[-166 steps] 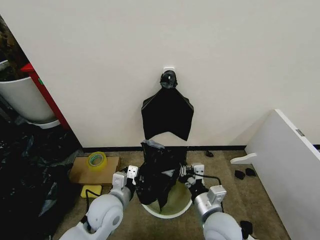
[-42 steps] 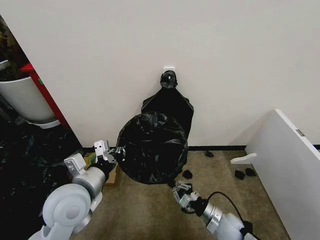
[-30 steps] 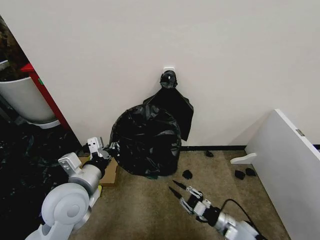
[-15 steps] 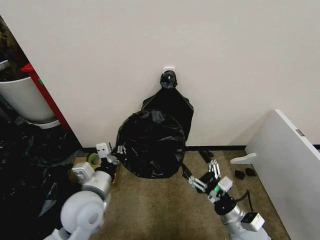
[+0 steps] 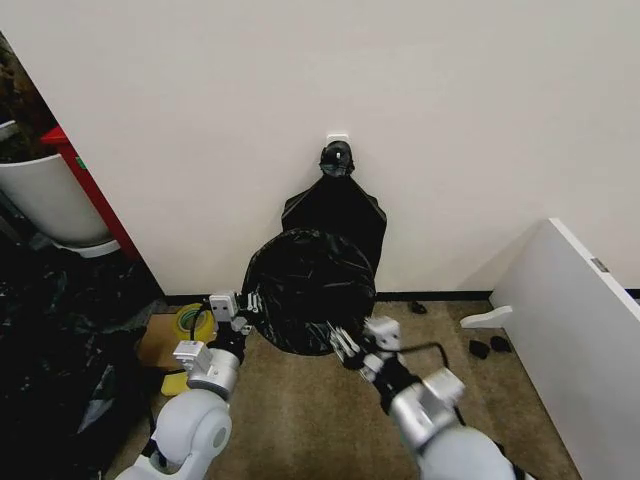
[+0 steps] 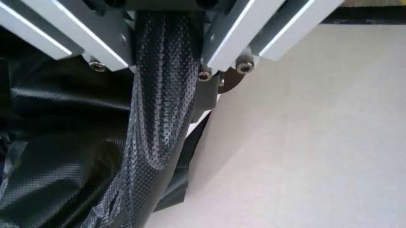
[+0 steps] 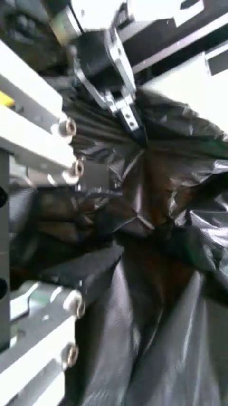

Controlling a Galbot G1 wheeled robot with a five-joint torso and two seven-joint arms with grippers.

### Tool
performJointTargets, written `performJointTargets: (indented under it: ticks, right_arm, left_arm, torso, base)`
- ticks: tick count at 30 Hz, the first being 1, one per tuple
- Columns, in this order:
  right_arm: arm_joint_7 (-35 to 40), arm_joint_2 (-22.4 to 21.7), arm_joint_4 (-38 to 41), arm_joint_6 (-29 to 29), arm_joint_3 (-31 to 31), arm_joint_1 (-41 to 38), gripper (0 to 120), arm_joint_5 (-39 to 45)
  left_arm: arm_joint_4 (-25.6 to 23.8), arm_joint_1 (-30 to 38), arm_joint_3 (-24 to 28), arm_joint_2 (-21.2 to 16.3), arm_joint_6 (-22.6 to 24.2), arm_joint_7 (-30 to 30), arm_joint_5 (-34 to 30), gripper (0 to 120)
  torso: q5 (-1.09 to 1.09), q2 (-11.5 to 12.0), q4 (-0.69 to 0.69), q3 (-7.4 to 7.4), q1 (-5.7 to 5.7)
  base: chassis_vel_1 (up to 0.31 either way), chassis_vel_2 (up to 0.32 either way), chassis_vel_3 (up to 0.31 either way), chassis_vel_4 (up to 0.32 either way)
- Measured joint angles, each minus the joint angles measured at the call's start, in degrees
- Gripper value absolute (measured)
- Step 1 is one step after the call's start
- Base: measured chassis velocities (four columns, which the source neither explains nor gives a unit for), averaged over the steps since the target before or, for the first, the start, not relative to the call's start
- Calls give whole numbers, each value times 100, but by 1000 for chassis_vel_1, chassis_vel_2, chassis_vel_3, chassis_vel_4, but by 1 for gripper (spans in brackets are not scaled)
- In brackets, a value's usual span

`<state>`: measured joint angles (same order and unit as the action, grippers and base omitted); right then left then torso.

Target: Place the garbage bag over the trash bin.

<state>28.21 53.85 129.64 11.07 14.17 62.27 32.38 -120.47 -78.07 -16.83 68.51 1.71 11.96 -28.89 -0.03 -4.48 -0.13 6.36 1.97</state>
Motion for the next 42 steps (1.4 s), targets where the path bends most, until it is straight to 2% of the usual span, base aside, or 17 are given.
performJointTargets:
  ticks: [1,7,14,16,21,22,24,32,37,42]
  right_arm:
    - [0,0,0,0,0,0,27,0]
    - [411,473,-725,375,471,-828,3,-52]
    - [931,609,-987,917,631,-1182,0,-113]
    - [1294,708,-1164,1234,678,-1408,0,-18]
    - [1631,802,-1380,1596,680,-1612,0,196]
    - [1631,802,-1380,1596,680,-1612,0,196]
    - [1883,780,-1446,1802,608,-1612,0,419]
    - [2254,557,-1457,2241,214,-1217,0,795]
    - [2229,437,-1338,2196,51,-807,0,541]
    - [2040,199,-688,1969,33,-390,0,246]
  left_arm:
    - [0,0,0,0,0,0,0,0]
    - [38,6,22,22,3,-12,-7,0]
    - [46,-24,47,28,-8,-23,67,0]
    - [82,-70,92,58,-77,-38,226,0]
    - [238,-165,348,117,-317,-112,615,0]
    - [238,-165,348,117,-317,-112,615,0]
    - [425,-218,510,178,-619,-315,946,0]
    - [661,-219,688,312,-843,-457,1119,0]
    - [732,-202,751,351,-822,-456,1156,0]
    - [837,-158,752,351,-800,-415,1177,0]
  torso:
    - [0,0,0,0,0]
    - [-1,0,-1,0,0]
    - [-1,0,-2,0,0]
    - [-1,0,-2,0,0]
    - [0,0,-1,0,0]
    - [0,0,-1,0,0]
    - [0,0,-1,0,0]
    - [0,0,-2,-1,0]
    - [1,0,-2,0,0]
    - [-2,0,-3,-1,0]
  base:
    - [0,0,0,0]
    - [0,0,0,0]
    - [0,0,0,0]
    - [0,0,0,0]
    - [0,0,0,0]
    - [0,0,0,0]
    - [0,0,0,0]
    - [0,0,0,0]
    - [0,0,0,0]
    - [0,0,0,0]
